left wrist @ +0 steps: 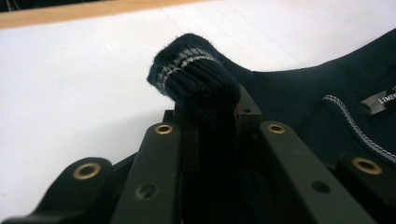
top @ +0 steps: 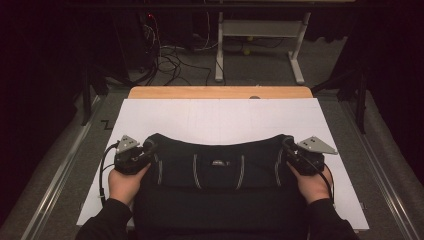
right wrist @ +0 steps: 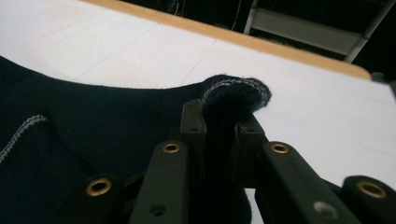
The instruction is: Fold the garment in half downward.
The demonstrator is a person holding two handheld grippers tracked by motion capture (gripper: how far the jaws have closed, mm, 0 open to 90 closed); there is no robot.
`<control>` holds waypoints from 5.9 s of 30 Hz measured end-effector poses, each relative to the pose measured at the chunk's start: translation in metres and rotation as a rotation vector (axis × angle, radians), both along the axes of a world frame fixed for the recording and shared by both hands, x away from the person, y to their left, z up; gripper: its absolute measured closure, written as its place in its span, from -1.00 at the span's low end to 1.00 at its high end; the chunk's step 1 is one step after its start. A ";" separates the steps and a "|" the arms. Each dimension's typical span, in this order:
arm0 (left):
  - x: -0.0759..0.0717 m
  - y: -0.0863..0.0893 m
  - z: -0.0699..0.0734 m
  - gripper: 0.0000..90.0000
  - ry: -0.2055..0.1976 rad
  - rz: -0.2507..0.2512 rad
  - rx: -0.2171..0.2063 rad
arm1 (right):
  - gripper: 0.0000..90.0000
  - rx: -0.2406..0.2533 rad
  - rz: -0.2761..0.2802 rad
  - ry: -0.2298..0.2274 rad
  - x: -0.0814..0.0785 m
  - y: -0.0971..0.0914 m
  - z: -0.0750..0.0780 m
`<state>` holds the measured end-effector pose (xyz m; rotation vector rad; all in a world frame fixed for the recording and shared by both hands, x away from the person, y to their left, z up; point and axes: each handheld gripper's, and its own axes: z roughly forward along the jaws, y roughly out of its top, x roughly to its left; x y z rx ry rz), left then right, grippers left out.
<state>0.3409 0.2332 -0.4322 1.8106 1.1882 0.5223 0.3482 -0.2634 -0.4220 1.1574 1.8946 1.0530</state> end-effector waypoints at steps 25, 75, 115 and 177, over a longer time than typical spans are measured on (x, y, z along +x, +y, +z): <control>0.056 -0.001 0.031 0.63 -0.075 0.100 -0.020 | 0.75 -0.026 -0.086 -0.140 0.052 0.000 0.035; 0.028 -0.028 -0.044 -0.43 0.169 -0.040 0.067 | -0.37 0.002 0.024 0.222 0.031 0.013 -0.046; -0.014 -0.022 -0.004 0.51 0.075 -0.148 0.033 | 0.73 0.024 0.110 0.049 -0.018 0.009 -0.013; -0.060 -0.015 -0.024 -0.68 0.074 -0.205 -0.063 | -0.53 0.100 0.127 0.061 -0.083 -0.011 -0.032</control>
